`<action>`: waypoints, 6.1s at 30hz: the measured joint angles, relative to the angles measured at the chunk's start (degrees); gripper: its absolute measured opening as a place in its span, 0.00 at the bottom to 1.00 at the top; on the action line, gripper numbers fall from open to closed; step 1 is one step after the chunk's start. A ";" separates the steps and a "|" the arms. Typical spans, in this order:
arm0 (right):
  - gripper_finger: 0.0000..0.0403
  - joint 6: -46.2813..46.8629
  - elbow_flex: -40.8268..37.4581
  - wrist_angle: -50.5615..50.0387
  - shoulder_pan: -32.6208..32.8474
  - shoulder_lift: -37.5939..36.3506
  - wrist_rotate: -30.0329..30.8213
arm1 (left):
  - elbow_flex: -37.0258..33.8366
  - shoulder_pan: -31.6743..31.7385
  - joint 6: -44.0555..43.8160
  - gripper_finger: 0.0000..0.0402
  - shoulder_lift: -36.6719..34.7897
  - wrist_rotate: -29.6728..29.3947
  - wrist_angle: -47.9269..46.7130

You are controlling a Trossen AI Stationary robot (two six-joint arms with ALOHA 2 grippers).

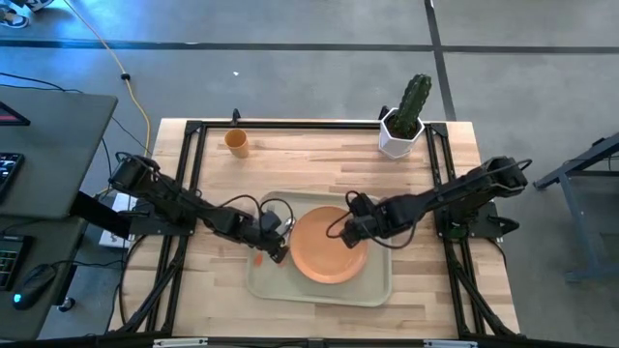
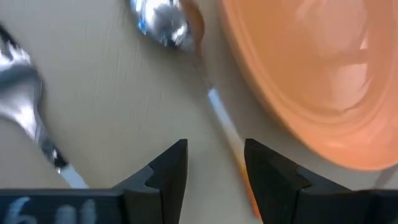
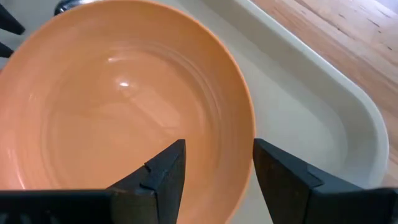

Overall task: Pick and place plate/cup/fork/spoon on tray
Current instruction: Put the orange spoon on the light brown serving tray to the left side of orange plate

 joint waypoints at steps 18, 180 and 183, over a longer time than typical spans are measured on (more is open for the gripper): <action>0.44 2.93 -0.04 -0.11 2.71 0.02 0.57 | 5.37 -4.81 0.63 0.33 0.17 -4.84 -4.47; 0.44 12.75 -0.04 3.01 9.18 0.07 9.46 | 6.40 -0.60 17.89 0.21 4.99 -9.69 -7.09; 0.44 12.68 -0.04 2.99 9.18 0.07 9.32 | 6.40 -0.60 17.31 0.21 5.95 -8.25 -6.87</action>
